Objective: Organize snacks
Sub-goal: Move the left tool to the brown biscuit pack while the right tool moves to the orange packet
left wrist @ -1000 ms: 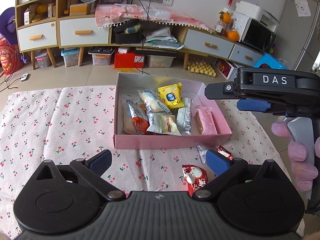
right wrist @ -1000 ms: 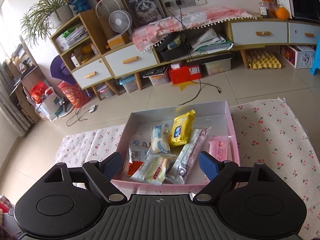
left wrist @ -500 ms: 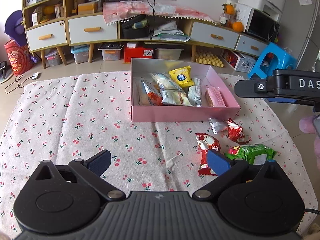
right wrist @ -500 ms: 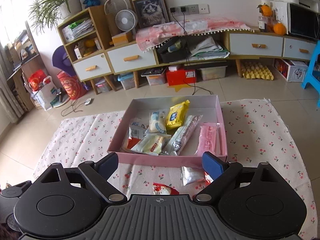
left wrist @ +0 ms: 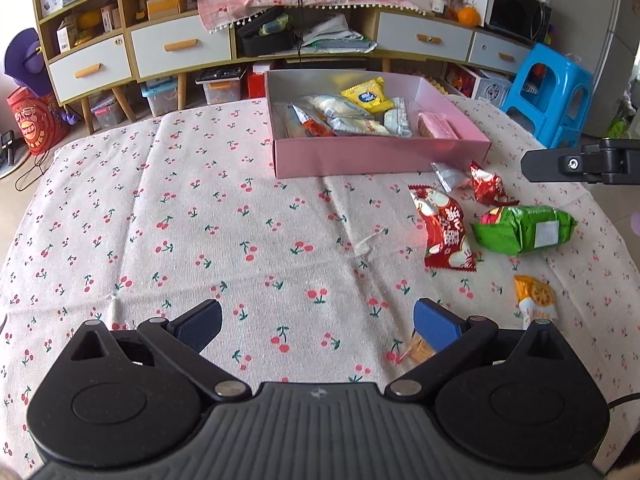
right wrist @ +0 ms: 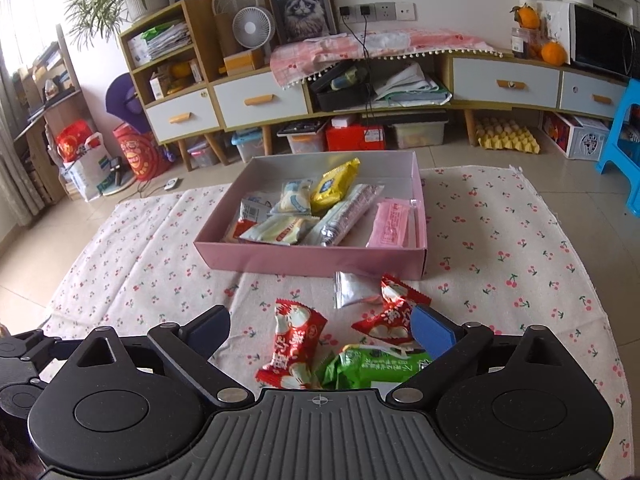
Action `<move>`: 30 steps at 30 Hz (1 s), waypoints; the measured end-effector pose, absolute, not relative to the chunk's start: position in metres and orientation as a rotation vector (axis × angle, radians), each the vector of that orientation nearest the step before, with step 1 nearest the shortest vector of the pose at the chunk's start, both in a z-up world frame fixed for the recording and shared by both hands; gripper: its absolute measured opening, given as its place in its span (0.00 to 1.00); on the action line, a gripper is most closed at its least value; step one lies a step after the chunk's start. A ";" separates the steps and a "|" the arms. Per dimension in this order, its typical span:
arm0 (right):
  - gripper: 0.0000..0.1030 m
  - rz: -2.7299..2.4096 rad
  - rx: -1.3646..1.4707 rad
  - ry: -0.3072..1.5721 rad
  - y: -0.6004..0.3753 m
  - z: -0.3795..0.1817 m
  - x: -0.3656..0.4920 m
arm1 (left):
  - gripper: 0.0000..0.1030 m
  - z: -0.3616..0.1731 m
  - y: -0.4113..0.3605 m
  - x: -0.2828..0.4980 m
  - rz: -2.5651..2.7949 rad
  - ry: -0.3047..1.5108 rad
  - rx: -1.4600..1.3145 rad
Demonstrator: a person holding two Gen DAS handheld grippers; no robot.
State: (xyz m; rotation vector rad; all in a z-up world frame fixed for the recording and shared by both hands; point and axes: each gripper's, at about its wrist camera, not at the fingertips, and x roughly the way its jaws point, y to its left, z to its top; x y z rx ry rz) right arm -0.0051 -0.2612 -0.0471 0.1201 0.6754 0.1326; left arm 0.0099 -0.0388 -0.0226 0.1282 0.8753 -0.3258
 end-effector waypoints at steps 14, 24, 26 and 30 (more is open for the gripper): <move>0.96 0.273 -0.162 0.705 -0.280 -0.094 -0.056 | 0.99 -0.041 -0.027 -0.016 -0.387 0.815 0.203; 0.96 0.366 -0.116 0.855 -0.287 -0.121 -0.063 | 0.99 -0.056 -0.057 -0.029 -0.547 0.836 0.273; 0.96 0.374 -0.145 0.866 -0.283 -0.126 -0.065 | 0.99 -0.059 -0.063 -0.032 -0.571 0.839 0.303; 1.00 0.403 -0.216 0.839 -0.274 -0.138 -0.069 | 1.00 -0.061 -0.071 -0.035 -0.600 0.813 0.320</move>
